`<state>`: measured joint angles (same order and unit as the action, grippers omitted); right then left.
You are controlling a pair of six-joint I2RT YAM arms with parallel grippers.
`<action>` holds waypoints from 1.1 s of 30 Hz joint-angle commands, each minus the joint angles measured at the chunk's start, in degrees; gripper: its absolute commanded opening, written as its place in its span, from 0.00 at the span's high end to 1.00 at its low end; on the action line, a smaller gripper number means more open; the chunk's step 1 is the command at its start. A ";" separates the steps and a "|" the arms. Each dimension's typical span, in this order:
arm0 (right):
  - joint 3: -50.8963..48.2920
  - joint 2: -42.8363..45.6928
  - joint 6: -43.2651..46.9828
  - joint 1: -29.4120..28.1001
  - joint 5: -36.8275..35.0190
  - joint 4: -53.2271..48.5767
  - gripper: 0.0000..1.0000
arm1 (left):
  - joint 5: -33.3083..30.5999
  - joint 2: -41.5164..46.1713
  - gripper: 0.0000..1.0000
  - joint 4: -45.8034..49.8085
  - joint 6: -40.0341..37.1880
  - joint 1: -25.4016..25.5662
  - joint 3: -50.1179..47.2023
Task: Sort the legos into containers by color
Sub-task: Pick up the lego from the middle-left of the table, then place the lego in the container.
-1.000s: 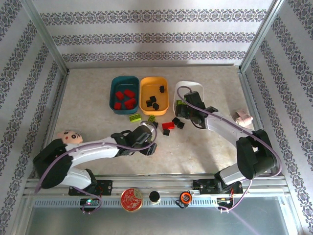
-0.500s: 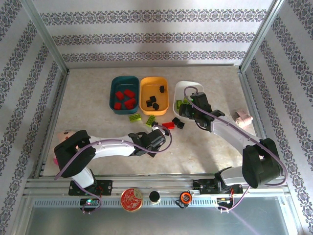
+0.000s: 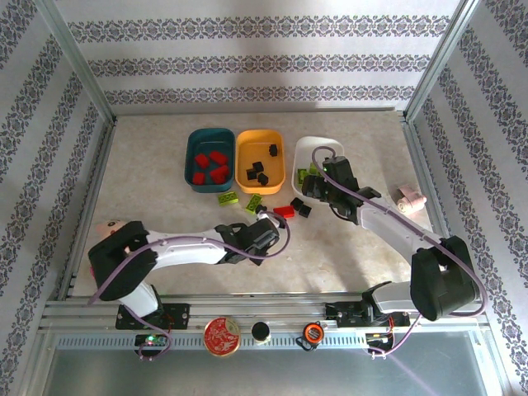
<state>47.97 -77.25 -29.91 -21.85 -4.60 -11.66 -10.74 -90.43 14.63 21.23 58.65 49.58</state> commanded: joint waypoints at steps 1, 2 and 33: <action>-1.42 2.22 -0.90 0.84 0.76 0.85 0.26 | 0.75 7.21 0.83 -0.93 1.23 -2.51 0.00; -1.64 2.52 -1.02 0.75 0.90 0.86 0.26 | 1.41 8.89 0.84 -1.10 1.59 -4.61 0.33; -3.52 1.97 12.26 -19.17 17.31 4.14 0.26 | 12.23 -17.18 0.50 -1.95 6.51 -45.65 33.24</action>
<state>41.17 -72.31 -23.16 -38.52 7.42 -9.17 -0.58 -110.52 10.50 26.11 13.82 81.58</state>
